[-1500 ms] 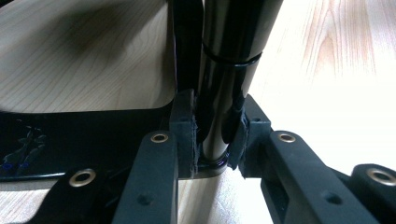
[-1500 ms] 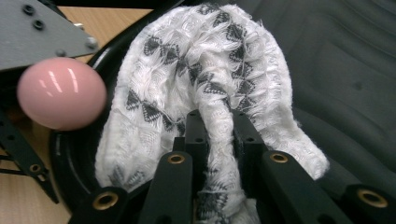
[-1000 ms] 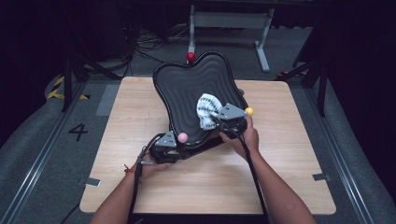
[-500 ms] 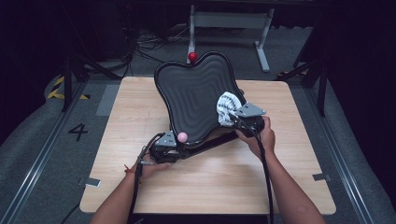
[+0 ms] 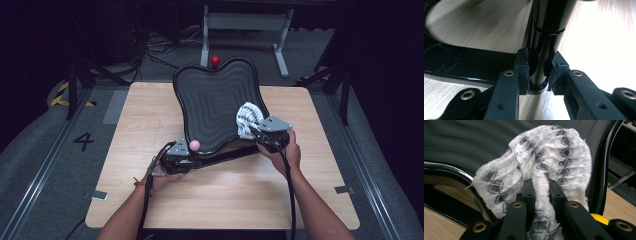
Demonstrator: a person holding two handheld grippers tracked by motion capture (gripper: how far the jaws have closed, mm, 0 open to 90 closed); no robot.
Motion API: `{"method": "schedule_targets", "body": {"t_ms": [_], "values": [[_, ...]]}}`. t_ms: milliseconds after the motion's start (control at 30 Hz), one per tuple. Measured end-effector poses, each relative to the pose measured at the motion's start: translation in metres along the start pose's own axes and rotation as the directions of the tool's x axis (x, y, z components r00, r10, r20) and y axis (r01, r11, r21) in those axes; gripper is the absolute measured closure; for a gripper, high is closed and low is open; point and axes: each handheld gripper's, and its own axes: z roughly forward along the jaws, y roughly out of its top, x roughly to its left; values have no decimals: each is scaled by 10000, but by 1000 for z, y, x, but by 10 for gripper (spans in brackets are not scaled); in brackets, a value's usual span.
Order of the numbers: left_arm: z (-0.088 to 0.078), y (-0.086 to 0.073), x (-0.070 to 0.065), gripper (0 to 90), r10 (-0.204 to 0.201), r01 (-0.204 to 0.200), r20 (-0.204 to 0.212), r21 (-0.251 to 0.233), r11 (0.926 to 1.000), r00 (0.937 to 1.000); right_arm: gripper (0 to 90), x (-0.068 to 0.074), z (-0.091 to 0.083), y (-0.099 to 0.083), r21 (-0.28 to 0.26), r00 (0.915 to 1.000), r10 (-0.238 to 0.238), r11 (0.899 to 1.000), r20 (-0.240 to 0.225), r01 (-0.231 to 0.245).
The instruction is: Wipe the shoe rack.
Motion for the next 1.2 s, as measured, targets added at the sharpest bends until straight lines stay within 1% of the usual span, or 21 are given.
{"method": "schedule_targets", "body": {"t_ms": [67, 133, 200, 300, 467, 600, 667, 833, 933, 967, 1067, 1100, 1133, 1200], "values": [[0, 0, 0, 734, -10, 10, -132, 28, 10000, 9999, 795, 0, -1, 0, -83, 9998, 85, 9999, -173, -86], [1, 1, 0, 735, -118, 117, -273, -38, 9999, 9996, 797, 0, -4, 0, -212, 9993, 66, 9997, -358, -74], [1, 1, -1, 735, -213, 212, -510, -20, 9998, 9985, 798, 0, -9, 0, -317, 9989, 62, 9995, -471, -77], [2, 2, 0, 736, -311, 309, -684, -47, 9995, 9972, 800, 1, -17, 0, -496, 9982, 14, 9988, -606, -44], [2, 2, 0, 730, -289, 288, -730, -28, 9996, 9969, 804, 2, -31, 2, -842, 9976, -117, 9964, -676, 60], [2, 2, 0, 674, -314, 312, -688, -42, 9995, 9971, 806, 4, -38, 5, -1025, 9966, -201, 9947, -795, 119], [2, 2, 0, 654, -303, 302, -682, -19, 9995, 9972, 807, 5, -43, 7, -1143, 9954, -304, 9932, -906, 200], [2, 2, 0, 646, -279, 278, -673, -18, 9996, 9973, 808, 10, -56, 6, -1365, 9914, -441, 9903, -1229, 272], [2, 2, 0, 620, -288, 287, -673, -17, 9996, 9973, 808, 12, -63, 6, -1559, 9896, -587, 9870, -1315, 378], [2, 2, 0, 608, -309, 308, -664, -18, 9995, 9973, 807, 13, -66, 7, -1629, 9890, -568, 9861, -1367, 342], [2, 2, 1, 565, -334, 333, -623, -22, 9994, 9975, 807, 15, -74, 7, -1932, 9831, -828, 9799, -1631, 505], [1, 1, 1, 558, -344, 343, -574, -23, 9994, 9978, 807, 17, -76, 7, -1935, 9808, -905, 9795, -1730, 563], [1, 1, 1, 552, -330, 330, -600, -15, 9995, 9977, 806, 20, -76, 5, -1969, 9745, -1088, 9779, -1962, 696], [1, 1, 0, 535, -221, 222, -640, 10, 9998, 9977, 806, 24, -76, 3, -1883, 9698, -1252, 9784, -2095, 856]]}}
